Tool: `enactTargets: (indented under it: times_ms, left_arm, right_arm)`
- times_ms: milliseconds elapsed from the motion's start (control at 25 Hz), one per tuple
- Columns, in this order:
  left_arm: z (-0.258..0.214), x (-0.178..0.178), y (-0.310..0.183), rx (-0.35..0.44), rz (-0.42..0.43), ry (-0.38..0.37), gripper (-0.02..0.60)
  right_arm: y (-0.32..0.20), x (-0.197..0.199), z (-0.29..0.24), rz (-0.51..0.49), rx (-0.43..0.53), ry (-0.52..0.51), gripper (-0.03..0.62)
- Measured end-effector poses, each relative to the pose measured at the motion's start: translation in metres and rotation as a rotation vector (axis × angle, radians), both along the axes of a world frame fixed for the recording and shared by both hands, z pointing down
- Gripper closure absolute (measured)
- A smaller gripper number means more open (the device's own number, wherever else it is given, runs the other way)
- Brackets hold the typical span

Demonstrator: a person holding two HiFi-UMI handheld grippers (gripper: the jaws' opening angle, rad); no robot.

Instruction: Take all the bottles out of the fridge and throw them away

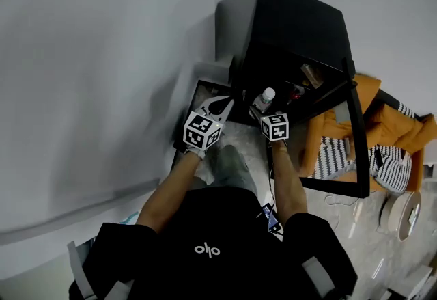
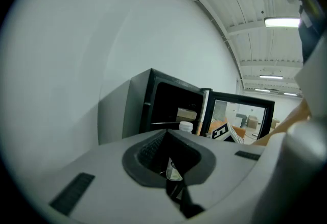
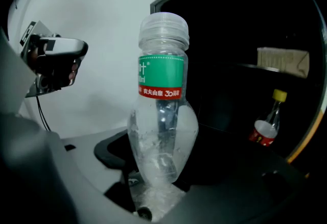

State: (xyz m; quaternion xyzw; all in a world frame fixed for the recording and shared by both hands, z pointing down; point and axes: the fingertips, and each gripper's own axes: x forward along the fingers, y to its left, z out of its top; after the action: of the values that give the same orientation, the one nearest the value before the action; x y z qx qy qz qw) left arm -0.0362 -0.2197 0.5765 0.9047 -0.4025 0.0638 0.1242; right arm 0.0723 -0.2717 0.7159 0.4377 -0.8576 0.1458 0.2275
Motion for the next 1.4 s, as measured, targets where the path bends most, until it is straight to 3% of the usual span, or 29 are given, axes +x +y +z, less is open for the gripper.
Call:
enactTargets:
  times_ms: [400,560,840,1160,1400]
  left_arm:
    - [-0.124,-0.001,0.059,-0.007,0.044,0.026,0.580]
    - [-0.137,0.004,0.077,-0.015,0.063,0.018,0.580]
    - [-0.140,-0.005,0.091,-0.010,0.040,0.024,0.580]
    - [-0.134,-0.058,0.095,-0.020,-0.094,0.022,0.580]
    - [-0.130,-0.122,0.102,-0.028,-0.255,0.016,0.580]
  right_arm:
    - [0.079,0.004,-0.159,0.044,0.032,-0.018,0.269]
    - [0.096,0.010,-0.198,0.057,0.064,-0.031,0.269]
    - [0.109,0.005,-0.215,0.041,0.086,-0.027,0.269]
    - [0.100,-0.042,-0.216,-0.078,0.080,-0.036,0.269]
    - [0.088,-0.121,-0.214,-0.243,0.076,-0.056,0.267]
